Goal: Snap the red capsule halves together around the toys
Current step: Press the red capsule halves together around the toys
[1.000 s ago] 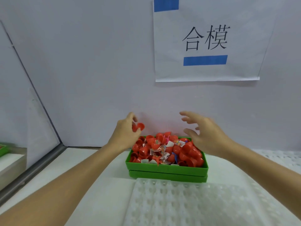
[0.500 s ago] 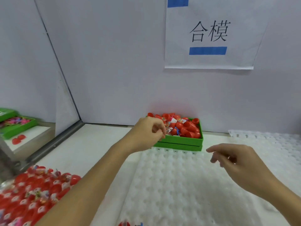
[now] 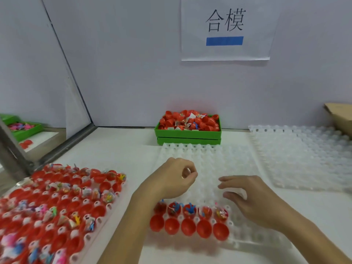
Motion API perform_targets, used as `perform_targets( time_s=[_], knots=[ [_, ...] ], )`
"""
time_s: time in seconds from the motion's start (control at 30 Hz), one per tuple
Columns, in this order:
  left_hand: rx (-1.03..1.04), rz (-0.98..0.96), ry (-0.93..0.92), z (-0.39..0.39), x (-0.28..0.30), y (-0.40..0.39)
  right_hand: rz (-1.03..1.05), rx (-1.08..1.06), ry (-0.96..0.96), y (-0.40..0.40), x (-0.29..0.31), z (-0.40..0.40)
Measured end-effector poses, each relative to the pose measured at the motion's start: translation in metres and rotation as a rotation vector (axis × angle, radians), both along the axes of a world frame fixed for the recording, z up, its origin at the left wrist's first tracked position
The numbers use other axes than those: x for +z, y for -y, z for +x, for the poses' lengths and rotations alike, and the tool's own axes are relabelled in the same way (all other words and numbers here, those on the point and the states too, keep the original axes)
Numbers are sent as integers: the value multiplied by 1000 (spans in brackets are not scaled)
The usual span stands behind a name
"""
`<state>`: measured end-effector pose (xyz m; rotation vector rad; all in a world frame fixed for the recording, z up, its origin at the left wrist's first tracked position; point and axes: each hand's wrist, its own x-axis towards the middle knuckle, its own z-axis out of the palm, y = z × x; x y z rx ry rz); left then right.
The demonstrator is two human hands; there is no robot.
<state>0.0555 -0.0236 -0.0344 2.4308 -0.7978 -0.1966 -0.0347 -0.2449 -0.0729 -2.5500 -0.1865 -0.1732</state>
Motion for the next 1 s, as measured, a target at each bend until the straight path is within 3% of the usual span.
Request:
perform_targets(
  time_s=[0.23,0.4,0.6,1.0],
  knots=[
    [3,-63,175,-11,-11,-4,-12,-48,53,0,-2,9],
    [-81,37,114,-25,-19,2,2,-41,168,1,8,-12],
    [-79,79,143,-26,-22,5,-24,108,-30,0,10,-30],
    [-79,77,119,-27,-20,6,30,147,-93,-16,8,-29]
  ],
)
